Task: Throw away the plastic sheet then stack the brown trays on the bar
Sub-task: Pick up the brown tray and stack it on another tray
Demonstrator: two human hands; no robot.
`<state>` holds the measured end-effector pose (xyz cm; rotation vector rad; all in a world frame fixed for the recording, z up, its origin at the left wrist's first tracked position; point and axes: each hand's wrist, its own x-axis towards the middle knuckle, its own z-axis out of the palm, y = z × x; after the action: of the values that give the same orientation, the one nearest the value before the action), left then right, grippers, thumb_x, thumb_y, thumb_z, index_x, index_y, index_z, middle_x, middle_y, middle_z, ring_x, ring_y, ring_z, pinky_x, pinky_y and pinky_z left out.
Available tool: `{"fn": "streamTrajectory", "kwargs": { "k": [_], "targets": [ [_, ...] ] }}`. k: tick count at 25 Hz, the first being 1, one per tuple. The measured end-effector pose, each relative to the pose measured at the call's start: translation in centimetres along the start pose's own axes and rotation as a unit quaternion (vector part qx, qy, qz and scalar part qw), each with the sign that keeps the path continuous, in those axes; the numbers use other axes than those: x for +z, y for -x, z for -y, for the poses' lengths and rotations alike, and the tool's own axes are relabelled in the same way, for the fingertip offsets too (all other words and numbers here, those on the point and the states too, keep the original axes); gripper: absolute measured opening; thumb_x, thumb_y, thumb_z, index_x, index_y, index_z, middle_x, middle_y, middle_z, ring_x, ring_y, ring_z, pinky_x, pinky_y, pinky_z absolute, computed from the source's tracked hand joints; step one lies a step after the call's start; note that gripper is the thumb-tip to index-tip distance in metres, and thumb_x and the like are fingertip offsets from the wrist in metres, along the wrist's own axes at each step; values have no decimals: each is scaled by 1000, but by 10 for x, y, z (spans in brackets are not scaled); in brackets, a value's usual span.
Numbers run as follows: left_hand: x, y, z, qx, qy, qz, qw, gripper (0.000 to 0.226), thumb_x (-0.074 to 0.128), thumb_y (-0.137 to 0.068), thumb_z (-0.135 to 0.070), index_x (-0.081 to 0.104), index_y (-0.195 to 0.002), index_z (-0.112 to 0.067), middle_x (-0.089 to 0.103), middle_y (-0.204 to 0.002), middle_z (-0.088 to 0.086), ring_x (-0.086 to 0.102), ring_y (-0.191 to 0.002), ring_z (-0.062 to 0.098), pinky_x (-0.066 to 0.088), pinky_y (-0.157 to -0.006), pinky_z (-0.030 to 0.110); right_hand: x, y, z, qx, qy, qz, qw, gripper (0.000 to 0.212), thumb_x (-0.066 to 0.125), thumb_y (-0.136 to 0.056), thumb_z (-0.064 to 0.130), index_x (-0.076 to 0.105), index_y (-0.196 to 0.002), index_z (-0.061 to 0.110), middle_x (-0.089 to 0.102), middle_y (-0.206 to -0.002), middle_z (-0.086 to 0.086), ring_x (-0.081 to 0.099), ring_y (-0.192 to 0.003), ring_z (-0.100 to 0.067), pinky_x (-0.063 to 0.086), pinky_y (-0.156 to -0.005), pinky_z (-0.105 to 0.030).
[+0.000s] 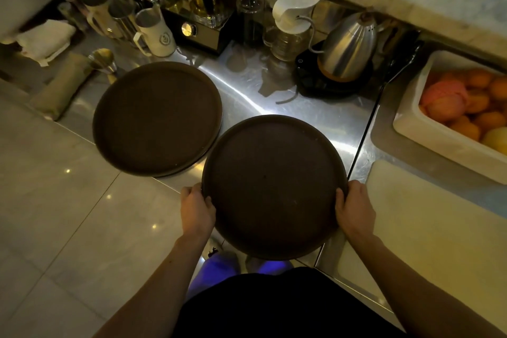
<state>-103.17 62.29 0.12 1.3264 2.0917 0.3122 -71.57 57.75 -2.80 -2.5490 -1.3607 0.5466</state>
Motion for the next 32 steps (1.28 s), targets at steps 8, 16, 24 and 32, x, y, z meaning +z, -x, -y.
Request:
{"fn": "streamTrajectory", "kwargs": {
  "k": [8,16,24,32],
  "targets": [
    [0,-1,3,16,-1,11,1000,38,53,-94,-8,51,-132,-7,48,-132,12,55,-115,24,42,-100,31,3,-1,-2,8,4,-13,1000,24,51,-95,28,52,-108,8,50,-114,-16,59,-92,-34,47,-73,-39],
    [4,-6,8,3,-13,20,1000,42,55,-94,-12,49,-136,-11,49,-133,11,55,-117,25,44,-99,35,5,-2,1,28,-22,23,999,26,45,-98,28,47,-113,8,51,-114,-16,60,-93,-35,46,-75,-40],
    [4,2,9,11,9,0,1000,42,56,-91,-7,51,-133,-11,52,-129,12,58,-111,24,48,-94,36,2,-1,-1,9,-26,37,999,32,47,-97,25,46,-122,5,50,-123,-17,60,-101,-36,49,-83,-41],
    [-1,15,19,47,63,10,997,42,55,-92,-16,51,-134,-11,54,-132,12,59,-113,26,51,-93,37,-2,24,10,-19,-16,0,1000,41,48,-94,22,47,-133,9,48,-129,-18,49,-117,-34,48,-92,-45]
  ]
}}
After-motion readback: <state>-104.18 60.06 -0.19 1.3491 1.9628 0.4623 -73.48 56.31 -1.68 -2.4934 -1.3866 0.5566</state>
